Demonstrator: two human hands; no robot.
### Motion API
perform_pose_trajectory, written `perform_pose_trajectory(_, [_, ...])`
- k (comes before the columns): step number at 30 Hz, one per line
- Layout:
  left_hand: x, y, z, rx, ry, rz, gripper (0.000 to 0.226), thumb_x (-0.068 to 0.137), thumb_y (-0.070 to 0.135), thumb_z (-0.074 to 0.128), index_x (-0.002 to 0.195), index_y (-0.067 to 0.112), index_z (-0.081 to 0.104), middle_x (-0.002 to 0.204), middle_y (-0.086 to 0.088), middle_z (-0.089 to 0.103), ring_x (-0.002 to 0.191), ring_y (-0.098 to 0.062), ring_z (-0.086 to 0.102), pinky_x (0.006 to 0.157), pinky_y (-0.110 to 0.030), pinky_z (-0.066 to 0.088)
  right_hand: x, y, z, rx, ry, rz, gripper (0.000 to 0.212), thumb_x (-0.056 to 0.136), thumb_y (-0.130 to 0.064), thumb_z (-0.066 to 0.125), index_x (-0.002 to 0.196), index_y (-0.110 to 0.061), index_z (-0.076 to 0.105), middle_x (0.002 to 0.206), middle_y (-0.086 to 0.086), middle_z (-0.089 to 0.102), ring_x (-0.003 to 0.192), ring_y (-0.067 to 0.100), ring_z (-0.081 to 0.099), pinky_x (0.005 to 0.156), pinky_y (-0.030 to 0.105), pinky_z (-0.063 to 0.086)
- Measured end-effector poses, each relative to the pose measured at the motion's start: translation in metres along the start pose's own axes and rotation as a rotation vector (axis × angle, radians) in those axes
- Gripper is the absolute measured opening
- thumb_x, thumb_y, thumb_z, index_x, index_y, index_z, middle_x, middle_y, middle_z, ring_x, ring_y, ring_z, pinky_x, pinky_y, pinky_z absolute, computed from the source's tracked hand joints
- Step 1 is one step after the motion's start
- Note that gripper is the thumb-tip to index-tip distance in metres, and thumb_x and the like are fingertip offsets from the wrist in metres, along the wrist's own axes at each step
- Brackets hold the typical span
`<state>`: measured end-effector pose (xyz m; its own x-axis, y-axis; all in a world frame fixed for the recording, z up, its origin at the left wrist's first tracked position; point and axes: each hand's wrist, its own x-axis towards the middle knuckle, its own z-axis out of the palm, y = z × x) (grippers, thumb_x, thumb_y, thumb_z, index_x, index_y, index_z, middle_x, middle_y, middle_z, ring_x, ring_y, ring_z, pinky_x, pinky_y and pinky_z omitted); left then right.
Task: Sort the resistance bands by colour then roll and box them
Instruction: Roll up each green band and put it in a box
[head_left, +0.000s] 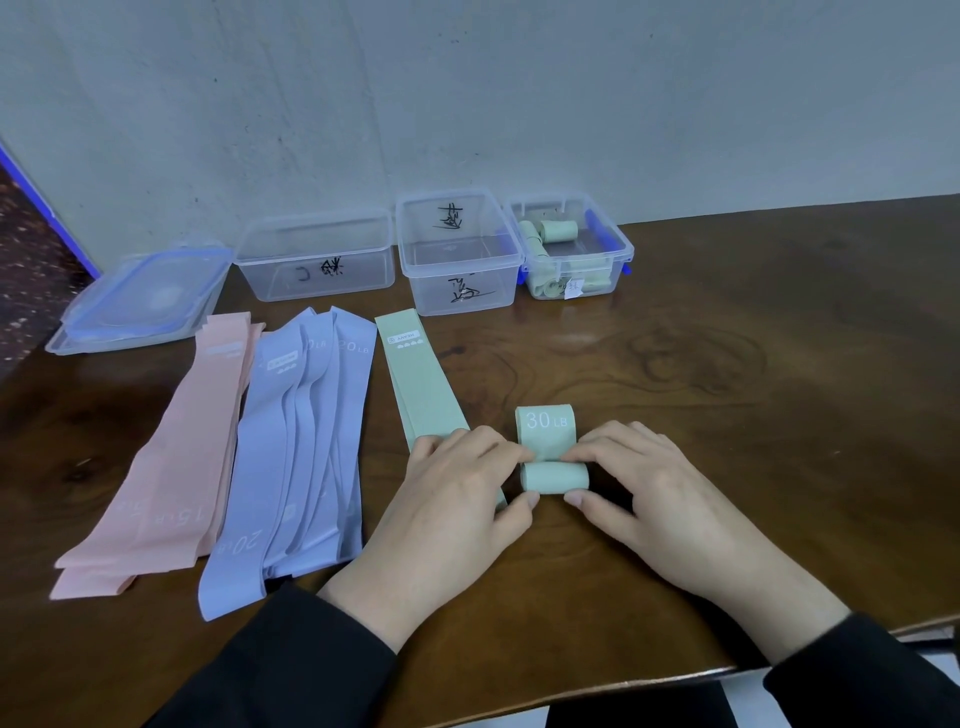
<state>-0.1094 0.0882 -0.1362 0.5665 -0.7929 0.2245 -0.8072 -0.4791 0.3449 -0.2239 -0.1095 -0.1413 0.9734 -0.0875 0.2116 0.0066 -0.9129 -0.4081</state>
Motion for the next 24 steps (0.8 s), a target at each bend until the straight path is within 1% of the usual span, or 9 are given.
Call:
perform_pose_trajectory(4, [0.0006, -0.001, 0.0004, 0.005, -0.007, 0.003, 0.036, 0.095, 0.051, 0.056, 0.128, 0.037, 0.053, 0.123, 0.02, 0.053, 0.115, -0.002, 0.046, 0.103, -0.021, 0.022, -0.0001, -0.0011, 0.0022, 0.003, 0.0, -0.004, 0.04, 0.097, -0.058, 0.045, 0.125, -0.035, 0.062, 0.118, -0.026, 0.053, 0.108, 0.005, 0.051, 0.092, 0.034, 0.047])
perform_pose_trajectory(7, [-0.0007, -0.001, 0.0002, -0.01, 0.002, 0.0, 0.034, 0.097, 0.05, 0.054, 0.127, 0.036, 0.055, 0.123, 0.02, 0.052, 0.115, -0.002, 0.045, 0.103, -0.02, 0.02, 0.0, -0.0007, 0.001, 0.019, -0.008, -0.002, 0.042, 0.093, -0.058, 0.051, 0.128, -0.035, 0.06, 0.119, -0.027, 0.052, 0.109, 0.004, 0.052, 0.093, 0.033, 0.047])
perform_pose_trajectory(9, [-0.0014, -0.0006, 0.0004, -0.01, 0.004, -0.002, 0.036, 0.097, 0.051, 0.052, 0.13, 0.036, 0.054, 0.124, 0.021, 0.052, 0.116, -0.001, 0.044, 0.103, -0.019, 0.019, 0.0, -0.0002, 0.0002, 0.024, -0.009, -0.001, 0.039, 0.092, -0.054, 0.057, 0.126, -0.036, 0.06, 0.118, -0.027, 0.053, 0.109, 0.003, 0.051, 0.094, 0.033, 0.046])
perform_pose_trajectory(12, [-0.0005, -0.0002, 0.0009, -0.011, 0.005, -0.007, 0.039, 0.095, 0.052, 0.056, 0.131, 0.036, 0.053, 0.125, 0.02, 0.053, 0.117, -0.002, 0.046, 0.104, -0.021, 0.023, -0.0005, -0.0007, 0.0008, 0.018, -0.002, -0.002, 0.034, 0.094, -0.051, 0.054, 0.123, -0.036, 0.061, 0.117, -0.027, 0.052, 0.109, 0.005, 0.051, 0.095, 0.033, 0.046])
perform_pose_trajectory(14, [0.0004, -0.0002, 0.0004, -0.008, 0.004, -0.005, 0.037, 0.094, 0.05, 0.059, 0.128, 0.036, 0.054, 0.123, 0.019, 0.054, 0.115, -0.003, 0.047, 0.104, -0.022, 0.024, -0.0007, -0.0016, 0.0007, 0.008, -0.008, -0.001, 0.037, 0.095, -0.054, 0.05, 0.126, -0.035, 0.062, 0.118, -0.027, 0.052, 0.11, 0.005, 0.051, 0.095, 0.033, 0.046])
perform_pose_trajectory(16, [0.0003, -0.0004, 0.0002, -0.003, 0.002, -0.003, 0.035, 0.095, 0.05, 0.056, 0.127, 0.036, 0.055, 0.124, 0.019, 0.053, 0.115, -0.002, 0.046, 0.103, -0.021, 0.022, -0.0011, -0.0016, 0.0006, 0.014, -0.007, -0.008, 0.044, 0.095, -0.057, 0.048, 0.129, -0.033, 0.062, 0.119, -0.027, 0.052, 0.11, 0.006, 0.051, 0.095, 0.032, 0.047])
perform_pose_trajectory(18, [-0.0004, -0.0006, 0.0004, -0.005, 0.001, -0.005, 0.036, 0.097, 0.051, 0.053, 0.13, 0.037, 0.054, 0.125, 0.02, 0.052, 0.117, -0.002, 0.045, 0.103, -0.019, 0.02, -0.0005, -0.0014, -0.0005, 0.027, -0.003, -0.003, 0.047, 0.092, -0.057, 0.052, 0.132, -0.034, 0.061, 0.122, -0.026, 0.052, 0.112, 0.004, 0.051, 0.097, 0.031, 0.047])
perform_pose_trajectory(21, [0.0, -0.0002, 0.0003, -0.014, 0.008, -0.013, 0.038, 0.097, 0.053, 0.052, 0.132, 0.038, 0.053, 0.127, 0.021, 0.052, 0.118, -0.001, 0.044, 0.104, -0.019, 0.02, 0.0002, -0.0019, -0.001, 0.027, 0.0, 0.005, 0.043, 0.089, -0.052, 0.058, 0.128, -0.035, 0.061, 0.122, -0.026, 0.053, 0.113, 0.002, 0.05, 0.099, 0.032, 0.047])
perform_pose_trajectory(24, [0.0004, -0.0008, 0.0004, -0.017, -0.001, -0.022, 0.039, 0.095, 0.052, 0.056, 0.131, 0.038, 0.05, 0.126, 0.021, 0.052, 0.117, -0.001, 0.045, 0.105, -0.02, 0.022, -0.0007, -0.003, 0.0003, 0.025, 0.004, 0.001, 0.04, 0.093, -0.053, 0.054, 0.127, -0.034, 0.063, 0.118, -0.027, 0.052, 0.109, 0.005, 0.051, 0.097, 0.032, 0.047])
